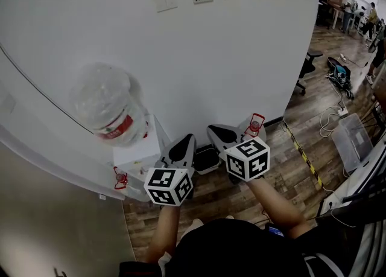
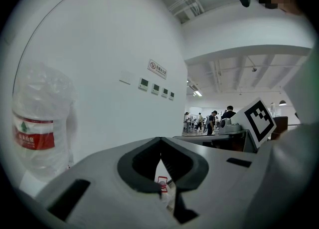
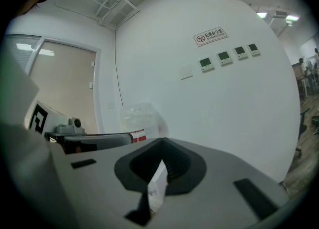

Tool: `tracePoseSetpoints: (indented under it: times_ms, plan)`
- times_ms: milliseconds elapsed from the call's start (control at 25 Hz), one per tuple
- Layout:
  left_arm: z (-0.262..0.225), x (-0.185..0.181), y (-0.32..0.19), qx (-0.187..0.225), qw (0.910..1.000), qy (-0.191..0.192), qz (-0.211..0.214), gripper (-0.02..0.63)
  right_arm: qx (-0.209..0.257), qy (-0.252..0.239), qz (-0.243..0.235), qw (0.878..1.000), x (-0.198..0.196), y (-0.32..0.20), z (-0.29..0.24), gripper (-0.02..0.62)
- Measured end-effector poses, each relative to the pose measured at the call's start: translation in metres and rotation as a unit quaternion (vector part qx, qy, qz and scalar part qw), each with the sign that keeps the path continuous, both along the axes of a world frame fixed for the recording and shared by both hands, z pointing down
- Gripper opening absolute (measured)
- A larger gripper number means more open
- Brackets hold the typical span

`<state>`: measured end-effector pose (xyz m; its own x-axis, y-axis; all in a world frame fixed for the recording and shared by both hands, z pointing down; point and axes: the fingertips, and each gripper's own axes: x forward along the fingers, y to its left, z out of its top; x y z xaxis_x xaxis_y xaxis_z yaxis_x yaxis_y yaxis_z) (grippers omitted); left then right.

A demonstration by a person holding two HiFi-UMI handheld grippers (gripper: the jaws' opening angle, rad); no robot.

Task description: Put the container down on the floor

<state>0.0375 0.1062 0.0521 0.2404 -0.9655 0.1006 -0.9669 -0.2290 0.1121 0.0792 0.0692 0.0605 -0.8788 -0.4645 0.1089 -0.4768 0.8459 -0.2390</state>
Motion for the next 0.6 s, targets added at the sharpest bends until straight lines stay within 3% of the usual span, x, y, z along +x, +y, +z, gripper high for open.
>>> tracePoseSetpoints:
  times_ms: [600]
  plan:
    - [-0.014,-0.042,0.017,0.009,0.9999,0.006,0.011,0.014,0.003,-0.003,0.009,1.0,-0.04,0.018,-0.014,0.029]
